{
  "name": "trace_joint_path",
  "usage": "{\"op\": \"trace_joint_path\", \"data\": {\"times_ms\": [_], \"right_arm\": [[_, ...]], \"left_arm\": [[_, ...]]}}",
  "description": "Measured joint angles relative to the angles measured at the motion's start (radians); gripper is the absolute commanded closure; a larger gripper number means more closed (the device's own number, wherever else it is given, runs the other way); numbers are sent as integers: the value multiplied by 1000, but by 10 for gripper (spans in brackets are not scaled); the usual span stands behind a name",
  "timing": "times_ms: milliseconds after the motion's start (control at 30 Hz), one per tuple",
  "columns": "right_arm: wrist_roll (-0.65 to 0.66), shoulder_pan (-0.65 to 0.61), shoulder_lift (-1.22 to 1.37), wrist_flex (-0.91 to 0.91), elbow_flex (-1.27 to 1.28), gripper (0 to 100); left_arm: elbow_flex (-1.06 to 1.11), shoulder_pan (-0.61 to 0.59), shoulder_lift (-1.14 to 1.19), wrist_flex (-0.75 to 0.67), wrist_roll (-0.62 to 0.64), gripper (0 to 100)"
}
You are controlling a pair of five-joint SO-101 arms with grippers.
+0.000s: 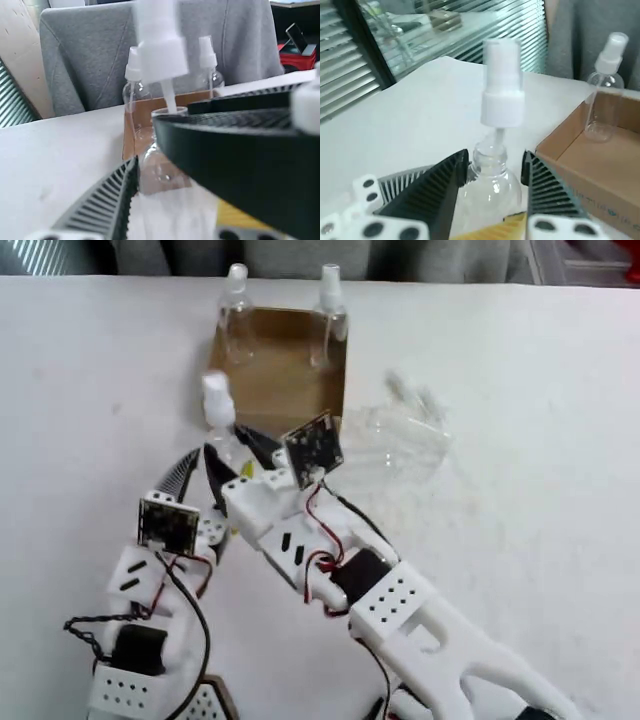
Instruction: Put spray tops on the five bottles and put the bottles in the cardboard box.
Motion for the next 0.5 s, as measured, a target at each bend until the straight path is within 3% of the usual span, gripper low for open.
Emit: {"op": "trace_joint_path", "data": {"times_ms": [267,500], "right_arm": [[-2,2,60,0,-31,844],[-2,-5,-34,26,-21,841]], "left_arm": [[0,2,0,0,-2,868],[0,2,0,0,-2,868]]}}
